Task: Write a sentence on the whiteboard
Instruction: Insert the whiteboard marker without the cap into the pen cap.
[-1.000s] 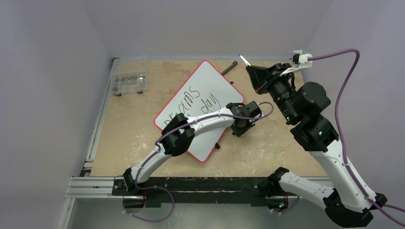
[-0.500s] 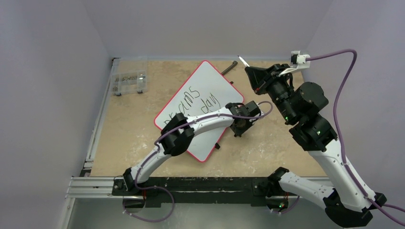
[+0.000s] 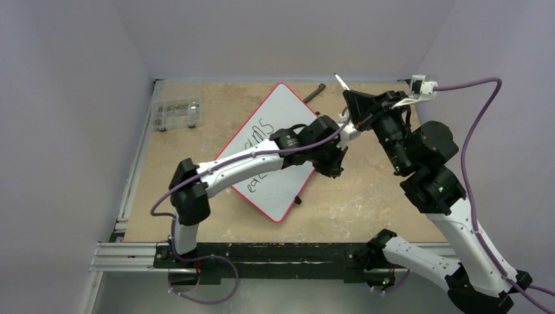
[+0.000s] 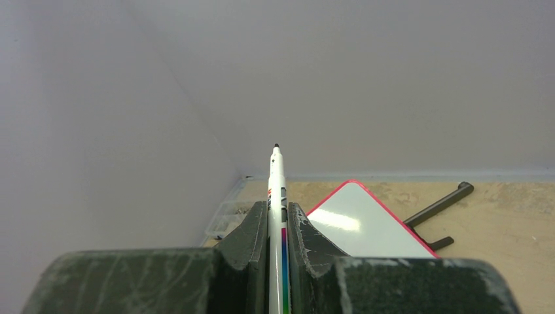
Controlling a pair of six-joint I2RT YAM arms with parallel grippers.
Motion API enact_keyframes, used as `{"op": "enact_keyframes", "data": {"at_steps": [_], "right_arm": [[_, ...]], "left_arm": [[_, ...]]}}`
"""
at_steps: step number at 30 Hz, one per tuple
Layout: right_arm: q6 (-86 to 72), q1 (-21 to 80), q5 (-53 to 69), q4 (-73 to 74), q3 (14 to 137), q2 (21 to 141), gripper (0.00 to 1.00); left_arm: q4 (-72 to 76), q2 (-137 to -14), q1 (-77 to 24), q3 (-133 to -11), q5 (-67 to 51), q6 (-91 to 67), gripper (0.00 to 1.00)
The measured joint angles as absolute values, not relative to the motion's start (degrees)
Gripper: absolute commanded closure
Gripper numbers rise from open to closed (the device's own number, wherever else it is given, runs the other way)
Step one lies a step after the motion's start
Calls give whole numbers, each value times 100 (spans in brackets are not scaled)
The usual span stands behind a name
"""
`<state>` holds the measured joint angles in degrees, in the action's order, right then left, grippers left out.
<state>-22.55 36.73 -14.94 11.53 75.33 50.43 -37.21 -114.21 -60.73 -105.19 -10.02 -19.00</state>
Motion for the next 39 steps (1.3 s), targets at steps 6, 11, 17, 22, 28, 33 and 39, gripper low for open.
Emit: {"op": "enact_keyframes", "data": {"at_steps": [6,11,17,22,28,33,39], "right_arm": [[-2449,3673,-1599,755,7277,4788,100],[-2620,3673,-1588,456,7085,4724,100],[-2858,3673,-1527,113,6757,4722,100],[-3070,3673,-1310,-237,6420,4851,100],[-3288,3673,-762,-760,6082,5190,100],[-3472,3673,-296,-1238,5747,5411,100],[-3527,3719,154,-1684,5590,5655,100]], "left_arm": [[-3015,-9933,-5817,-9664,-1079,-2189,100],[-2613,-9262,-5251,-8873,-1216,-2408,100],[-2491,-8438,-4676,-8217,-1114,-2574,100],[-2383,-7496,-4091,-7988,-825,-3050,100],[-1525,-6626,-2952,-7150,-1181,-4163,100],[-316,-6514,-2049,-6090,-1844,-5295,100],[436,-6449,-1809,-5441,-2040,-6125,100]]}}
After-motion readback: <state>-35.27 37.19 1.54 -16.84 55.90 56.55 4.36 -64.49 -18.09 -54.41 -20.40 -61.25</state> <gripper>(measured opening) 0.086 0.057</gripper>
